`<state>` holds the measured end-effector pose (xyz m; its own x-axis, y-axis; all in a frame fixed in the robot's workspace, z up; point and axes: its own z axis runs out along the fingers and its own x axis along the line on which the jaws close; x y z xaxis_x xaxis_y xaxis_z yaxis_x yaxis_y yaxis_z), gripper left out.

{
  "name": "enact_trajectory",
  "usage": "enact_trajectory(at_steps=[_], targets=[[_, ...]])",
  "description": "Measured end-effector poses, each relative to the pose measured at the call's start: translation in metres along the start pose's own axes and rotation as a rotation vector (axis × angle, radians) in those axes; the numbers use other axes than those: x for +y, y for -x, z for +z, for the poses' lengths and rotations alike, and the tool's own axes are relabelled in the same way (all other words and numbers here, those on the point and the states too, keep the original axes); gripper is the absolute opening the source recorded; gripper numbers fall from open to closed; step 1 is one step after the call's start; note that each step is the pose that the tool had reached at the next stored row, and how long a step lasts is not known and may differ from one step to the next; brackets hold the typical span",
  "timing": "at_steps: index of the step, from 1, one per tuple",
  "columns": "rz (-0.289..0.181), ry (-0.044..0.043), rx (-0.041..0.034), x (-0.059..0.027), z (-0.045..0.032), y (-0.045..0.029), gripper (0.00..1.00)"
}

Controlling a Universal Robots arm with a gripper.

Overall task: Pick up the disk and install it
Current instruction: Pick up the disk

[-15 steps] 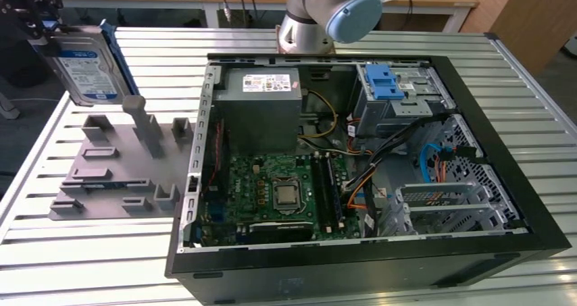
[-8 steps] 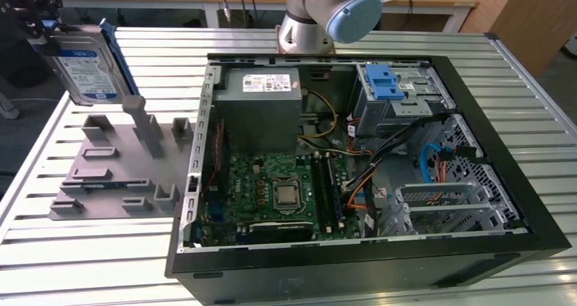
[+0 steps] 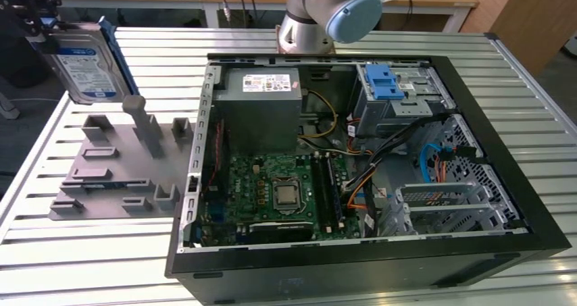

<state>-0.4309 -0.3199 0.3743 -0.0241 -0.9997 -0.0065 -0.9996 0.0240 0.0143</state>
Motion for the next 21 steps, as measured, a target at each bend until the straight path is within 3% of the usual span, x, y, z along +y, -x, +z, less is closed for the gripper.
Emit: enact_trajectory(at_steps=[21], targets=[[0.000,0.0000,0.0000,0.0001,-0.0038,0.0004,0.36]])
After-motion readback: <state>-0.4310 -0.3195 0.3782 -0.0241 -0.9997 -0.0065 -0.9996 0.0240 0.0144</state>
